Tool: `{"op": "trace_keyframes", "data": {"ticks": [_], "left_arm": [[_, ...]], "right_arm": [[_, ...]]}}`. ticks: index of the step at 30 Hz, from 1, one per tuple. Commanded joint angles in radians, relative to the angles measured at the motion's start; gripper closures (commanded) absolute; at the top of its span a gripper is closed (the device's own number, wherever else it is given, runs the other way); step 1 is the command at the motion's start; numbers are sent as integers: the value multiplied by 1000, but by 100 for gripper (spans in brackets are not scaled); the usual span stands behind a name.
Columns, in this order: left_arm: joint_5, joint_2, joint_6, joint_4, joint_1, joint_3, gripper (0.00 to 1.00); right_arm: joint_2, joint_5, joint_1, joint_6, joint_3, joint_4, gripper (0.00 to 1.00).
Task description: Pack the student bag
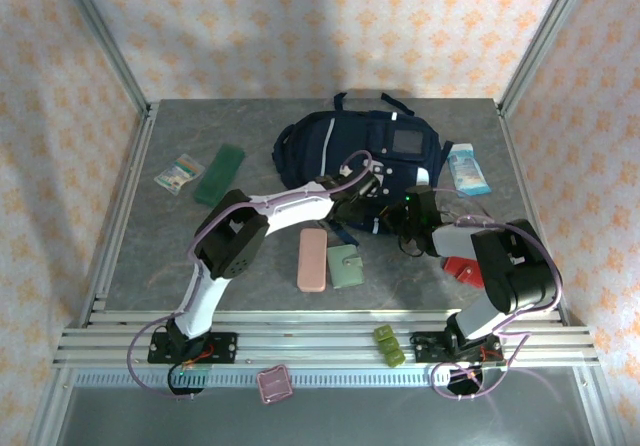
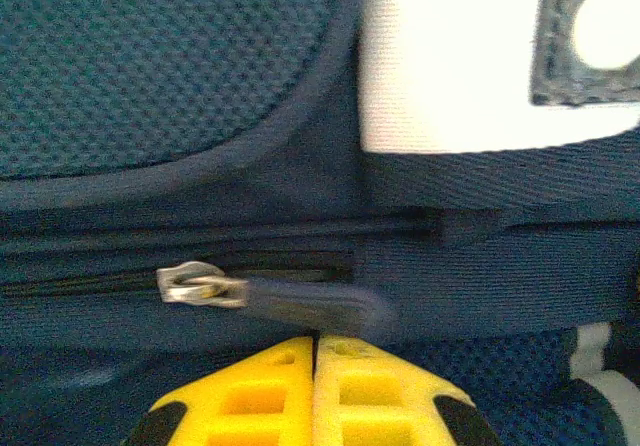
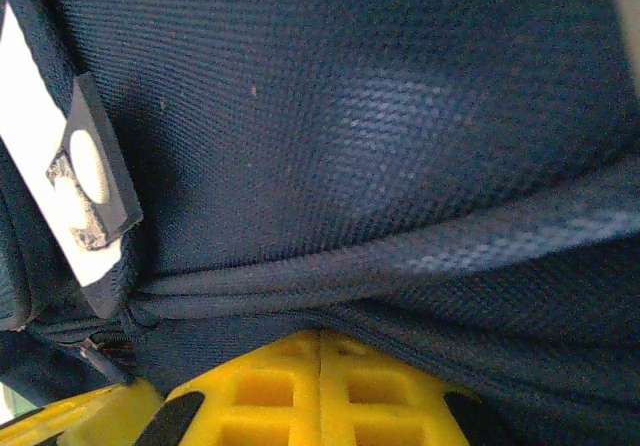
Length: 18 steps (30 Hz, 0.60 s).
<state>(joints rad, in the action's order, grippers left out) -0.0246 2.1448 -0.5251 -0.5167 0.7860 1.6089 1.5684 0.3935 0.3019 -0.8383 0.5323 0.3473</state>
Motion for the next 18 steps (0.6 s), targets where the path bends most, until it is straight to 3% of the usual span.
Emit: {"op": "trace_keyframes", "data": {"ticks": [1, 7, 10, 15, 18], "left_arm": [[-32, -55, 7, -48, -40, -29, 100], [-50, -133, 25, -55, -72, -64, 99], [-36, -150, 28, -54, -76, -70, 66], [62, -127, 17, -7, -62, -74, 42], [57, -79, 22, -11, -37, -39, 36]], "right_arm": [[37, -12, 3, -13, -40, -116, 100], [20, -24, 5, -7, -43, -133, 100], [25, -24, 4, -7, -39, -132, 100], [35, -13, 4, -12, -29, -126, 100], [31, -13, 4, -2, -19, -138, 100]]}}
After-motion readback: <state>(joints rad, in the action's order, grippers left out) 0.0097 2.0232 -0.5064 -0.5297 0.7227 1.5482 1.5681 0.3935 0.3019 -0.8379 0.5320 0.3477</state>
